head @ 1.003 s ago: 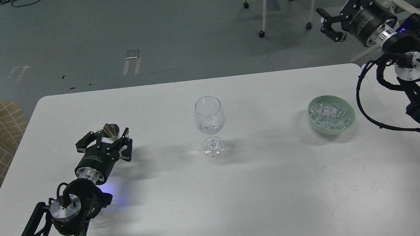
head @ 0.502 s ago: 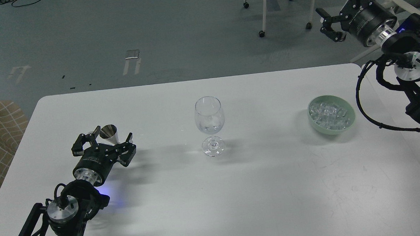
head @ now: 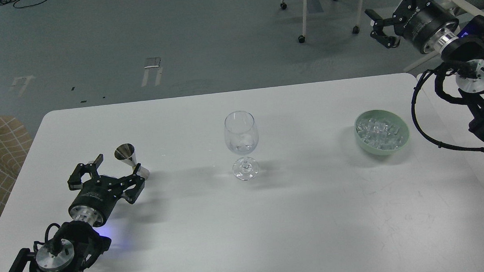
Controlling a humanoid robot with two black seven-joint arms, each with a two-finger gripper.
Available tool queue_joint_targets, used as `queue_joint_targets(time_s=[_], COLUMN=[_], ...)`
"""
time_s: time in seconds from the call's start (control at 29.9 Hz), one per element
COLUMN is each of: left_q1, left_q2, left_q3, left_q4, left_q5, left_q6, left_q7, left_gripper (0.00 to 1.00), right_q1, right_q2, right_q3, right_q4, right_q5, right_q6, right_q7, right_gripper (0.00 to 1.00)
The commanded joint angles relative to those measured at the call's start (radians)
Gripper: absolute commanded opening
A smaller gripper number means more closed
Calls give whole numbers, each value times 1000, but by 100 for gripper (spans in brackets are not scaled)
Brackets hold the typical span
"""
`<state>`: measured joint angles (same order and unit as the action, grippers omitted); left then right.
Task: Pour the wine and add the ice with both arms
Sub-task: 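Open the left gripper and withdraw it from the jigger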
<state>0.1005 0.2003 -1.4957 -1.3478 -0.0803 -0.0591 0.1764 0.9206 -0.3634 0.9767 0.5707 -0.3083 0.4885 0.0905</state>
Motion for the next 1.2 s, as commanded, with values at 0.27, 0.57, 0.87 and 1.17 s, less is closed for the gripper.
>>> queue_joint_targets(time_s=[0.27,0.57,0.87,1.17], left_q1=[137,157,-146,-483], left_q2=[95,278,373,318], left_q3=[-38,-130,-146,3], left_q4=[-59,4,108,326], left_q5=[1,22,333,456], left_q6=[-140,-352,-378,-369], left_q7=[15,9,3,-40], left_gripper=[98,98,98,98], right_q1=[-2,-22,-23,-25], right_q2=[-5,-14,-25,-25], right_q3=[-1,-1,-3,-3], right_q4=[1,29,46,51], right_q5=[2,-2,-8,-73], right_q6=[0,0,0,0], right_q7=[0,0,-2,-2], right_gripper=[100,100,100,100])
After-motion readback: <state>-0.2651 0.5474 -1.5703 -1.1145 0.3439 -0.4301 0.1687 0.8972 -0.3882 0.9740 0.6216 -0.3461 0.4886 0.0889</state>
